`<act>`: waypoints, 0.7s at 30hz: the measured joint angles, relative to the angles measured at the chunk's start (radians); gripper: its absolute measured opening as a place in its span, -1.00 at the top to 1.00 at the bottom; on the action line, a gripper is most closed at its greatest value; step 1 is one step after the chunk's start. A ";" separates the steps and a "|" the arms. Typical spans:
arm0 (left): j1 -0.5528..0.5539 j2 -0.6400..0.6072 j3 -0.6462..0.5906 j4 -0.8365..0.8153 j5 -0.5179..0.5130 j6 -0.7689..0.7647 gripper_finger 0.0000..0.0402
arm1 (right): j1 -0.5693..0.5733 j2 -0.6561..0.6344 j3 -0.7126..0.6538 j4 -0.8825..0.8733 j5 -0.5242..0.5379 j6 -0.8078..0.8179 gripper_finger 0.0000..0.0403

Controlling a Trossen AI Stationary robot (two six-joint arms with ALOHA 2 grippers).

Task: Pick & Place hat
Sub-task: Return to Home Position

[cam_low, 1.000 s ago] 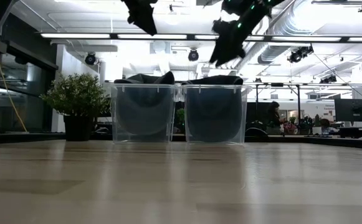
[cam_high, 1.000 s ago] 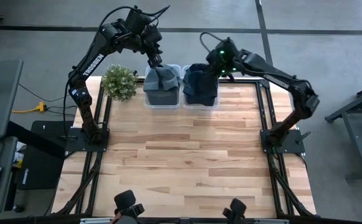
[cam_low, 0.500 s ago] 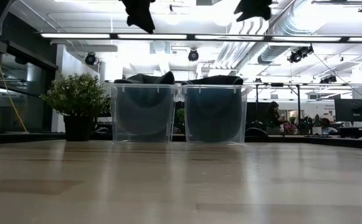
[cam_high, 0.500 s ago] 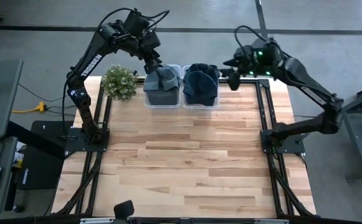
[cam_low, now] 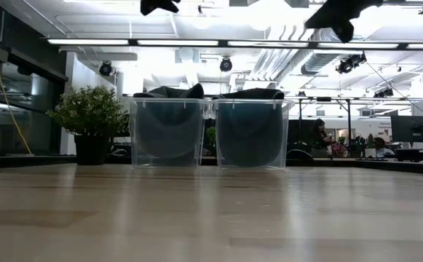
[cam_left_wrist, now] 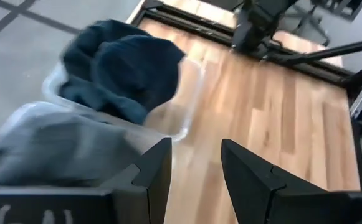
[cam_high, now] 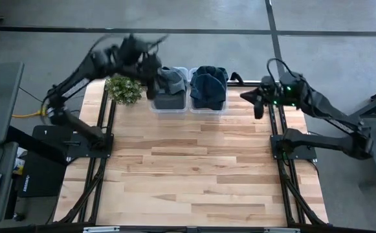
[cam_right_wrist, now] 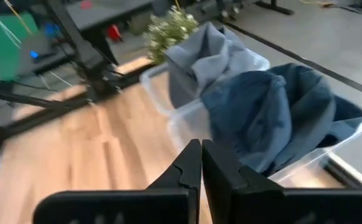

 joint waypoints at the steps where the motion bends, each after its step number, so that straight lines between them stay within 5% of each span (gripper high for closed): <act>1: -0.034 -0.049 -0.098 0.074 -0.025 -0.039 0.31 | 0.010 -0.026 -0.017 0.006 -0.001 0.011 0.93; 11: -0.352 -0.570 -1.071 0.952 -0.316 -0.474 0.31 | 0.072 -0.265 -0.177 -0.004 -0.017 0.027 0.98; 16: -0.474 -0.753 -1.358 1.196 -0.508 -0.562 0.31 | 0.085 -0.423 -0.353 0.089 -0.061 0.126 0.99; 21: -0.563 -0.865 -1.514 1.220 -0.683 -0.620 0.31 | 0.089 -0.602 -0.511 0.132 -0.053 0.206 0.99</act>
